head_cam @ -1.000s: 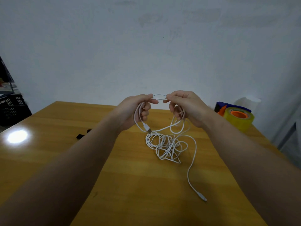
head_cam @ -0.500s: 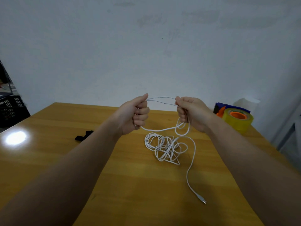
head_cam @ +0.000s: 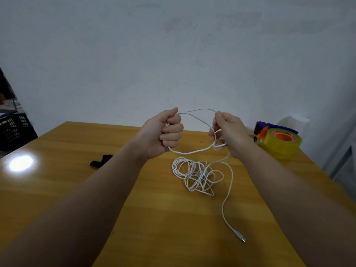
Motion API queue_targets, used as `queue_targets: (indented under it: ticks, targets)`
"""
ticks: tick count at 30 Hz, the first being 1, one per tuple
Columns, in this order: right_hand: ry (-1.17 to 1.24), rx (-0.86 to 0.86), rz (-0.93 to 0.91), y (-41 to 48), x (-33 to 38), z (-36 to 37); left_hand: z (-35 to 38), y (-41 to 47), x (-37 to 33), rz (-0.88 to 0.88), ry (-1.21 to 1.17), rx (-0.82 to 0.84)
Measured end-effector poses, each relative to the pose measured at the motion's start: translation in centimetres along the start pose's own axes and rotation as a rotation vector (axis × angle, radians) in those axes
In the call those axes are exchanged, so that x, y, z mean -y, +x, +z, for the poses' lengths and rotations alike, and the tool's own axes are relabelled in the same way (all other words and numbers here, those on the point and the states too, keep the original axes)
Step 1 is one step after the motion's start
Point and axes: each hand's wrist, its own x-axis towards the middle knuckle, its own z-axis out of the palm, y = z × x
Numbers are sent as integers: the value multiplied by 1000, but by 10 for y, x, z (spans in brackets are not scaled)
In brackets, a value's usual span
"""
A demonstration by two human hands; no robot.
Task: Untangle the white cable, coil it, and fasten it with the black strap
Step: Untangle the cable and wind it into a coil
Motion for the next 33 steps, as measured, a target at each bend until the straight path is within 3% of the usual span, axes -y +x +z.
queue_targets:
  ticks: [3,5,9,11,14,17,20,22,27,30,33]
  targets:
    - [-76,-82,-5,3,-4,-8,0,-4,-1,-27,4,29]
    - [-307,-90,-68,7,-8,-15,-1,-6,-4,47,-44,-4]
    - [-987,117,-185,9,-18,-13,3,-6,-14,309,-226,-43]
    - [-1155,209,-190,6,-23,-8,5,-4,-19,394,-158,-141]
    - [-997,259,-249,3,-28,-14,-5,-2,-26,461,-52,-350]
    - [-782,232,-276,-2,-31,-34,-30,-7,-35,536,-97,-491]
    - [-627,205,-388,-9,-32,-39,-47,-10,-32,459,-1,-575]
    - [-694,227,-485,-10,-26,-33,-46,-5,-23,377,152,-632]
    - [-1328,393,-540,-15,11,-2,-23,6,-5,324,319,-489]
    - [-1328,484,-571,-19,31,16,-9,12,1,255,474,-393]
    - [-1167,519,-583,-15,43,23,-2,15,7,207,633,-290]
